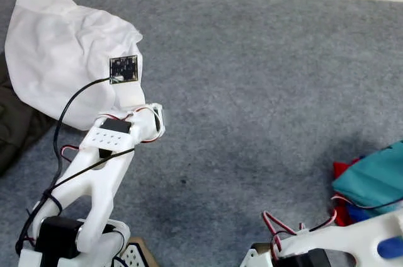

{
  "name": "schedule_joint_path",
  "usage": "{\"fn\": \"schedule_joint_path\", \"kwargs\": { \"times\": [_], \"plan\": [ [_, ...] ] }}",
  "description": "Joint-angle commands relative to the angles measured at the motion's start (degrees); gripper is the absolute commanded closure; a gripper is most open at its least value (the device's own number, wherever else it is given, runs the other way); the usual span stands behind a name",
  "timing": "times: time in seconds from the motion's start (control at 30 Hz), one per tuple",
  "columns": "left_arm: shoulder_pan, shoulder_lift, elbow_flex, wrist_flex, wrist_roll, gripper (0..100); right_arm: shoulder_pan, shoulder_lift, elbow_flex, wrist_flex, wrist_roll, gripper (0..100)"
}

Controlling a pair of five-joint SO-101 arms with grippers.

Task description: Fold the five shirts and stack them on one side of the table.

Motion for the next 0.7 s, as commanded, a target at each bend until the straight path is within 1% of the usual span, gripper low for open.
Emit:
{"fn": "schedule_joint_path", "kwargs": {
  "times": [0.0,0.13,0.3,0.5,0.53,0.57,0.67],
  "plan": [
    [-0.22,-1.8,-0.22,-0.97,-0.62,78,4.09,-1.45,3.65,-6.37,1.49,99.1],
    [-0.22,-1.8,-0.13,-0.88,-0.62,78,9.01,-1.45,10.86,-11.21,8.18,99.1],
    [-0.22,-1.8,-0.13,-0.88,-0.62,78,13.41,-1.45,19.65,-20.0,11.96,99.1],
    [-0.13,-1.89,0.57,-1.05,-0.62,78,12.35,-1.45,29.23,-26.68,19.25,98.0],
    [-0.13,-1.89,0.57,-0.97,-0.53,78,11.82,-1.45,30.02,-26.95,19.6,95.7],
    [-0.13,-1.98,0.57,-0.88,-0.53,78,11.38,-1.54,30.11,-26.86,19.52,90.7],
    [-0.13,-2.24,0.57,-0.88,-0.53,78,9.01,-1.63,27.82,-26.86,15.74,71.2]
  ]
}}
